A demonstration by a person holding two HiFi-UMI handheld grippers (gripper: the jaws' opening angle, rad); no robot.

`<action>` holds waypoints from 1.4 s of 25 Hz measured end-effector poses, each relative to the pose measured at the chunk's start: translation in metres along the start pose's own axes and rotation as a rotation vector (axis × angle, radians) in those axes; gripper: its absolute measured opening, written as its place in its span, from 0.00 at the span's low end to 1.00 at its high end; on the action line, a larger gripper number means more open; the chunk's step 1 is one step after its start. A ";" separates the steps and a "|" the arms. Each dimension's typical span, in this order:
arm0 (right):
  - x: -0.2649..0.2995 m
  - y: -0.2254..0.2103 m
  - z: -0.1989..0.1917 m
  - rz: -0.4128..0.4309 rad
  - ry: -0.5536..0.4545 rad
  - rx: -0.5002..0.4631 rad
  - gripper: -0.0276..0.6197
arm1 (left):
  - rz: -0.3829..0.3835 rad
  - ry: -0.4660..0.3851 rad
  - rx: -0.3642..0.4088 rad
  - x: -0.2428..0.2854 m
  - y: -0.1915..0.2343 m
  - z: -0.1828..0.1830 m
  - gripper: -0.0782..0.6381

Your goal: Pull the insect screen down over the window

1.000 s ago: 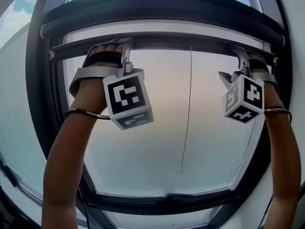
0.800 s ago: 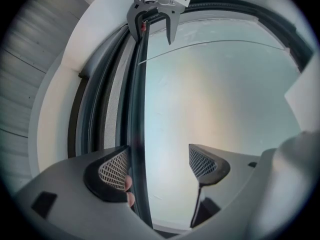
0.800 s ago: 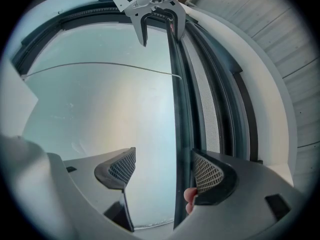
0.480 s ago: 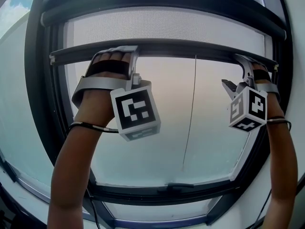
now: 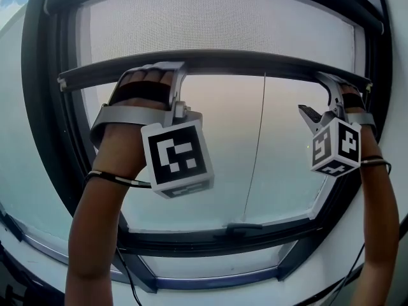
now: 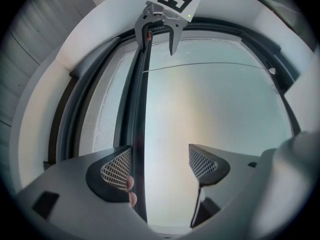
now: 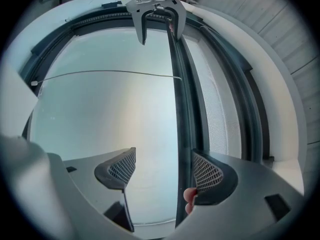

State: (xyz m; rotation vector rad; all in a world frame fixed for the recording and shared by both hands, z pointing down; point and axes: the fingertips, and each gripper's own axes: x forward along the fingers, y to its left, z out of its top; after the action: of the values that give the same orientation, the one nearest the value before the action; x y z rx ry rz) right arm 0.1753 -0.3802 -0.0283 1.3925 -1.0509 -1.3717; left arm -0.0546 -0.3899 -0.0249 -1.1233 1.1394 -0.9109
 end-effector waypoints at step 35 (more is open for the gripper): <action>-0.044 0.118 0.012 0.466 -0.018 0.009 0.55 | -0.520 0.060 -0.097 -0.049 -0.125 0.000 0.61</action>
State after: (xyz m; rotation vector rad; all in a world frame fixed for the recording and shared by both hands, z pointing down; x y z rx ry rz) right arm 0.1639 -0.3663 0.0972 1.0528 -1.2963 -1.0368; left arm -0.0644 -0.3708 0.1079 -1.5177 0.9601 -1.3039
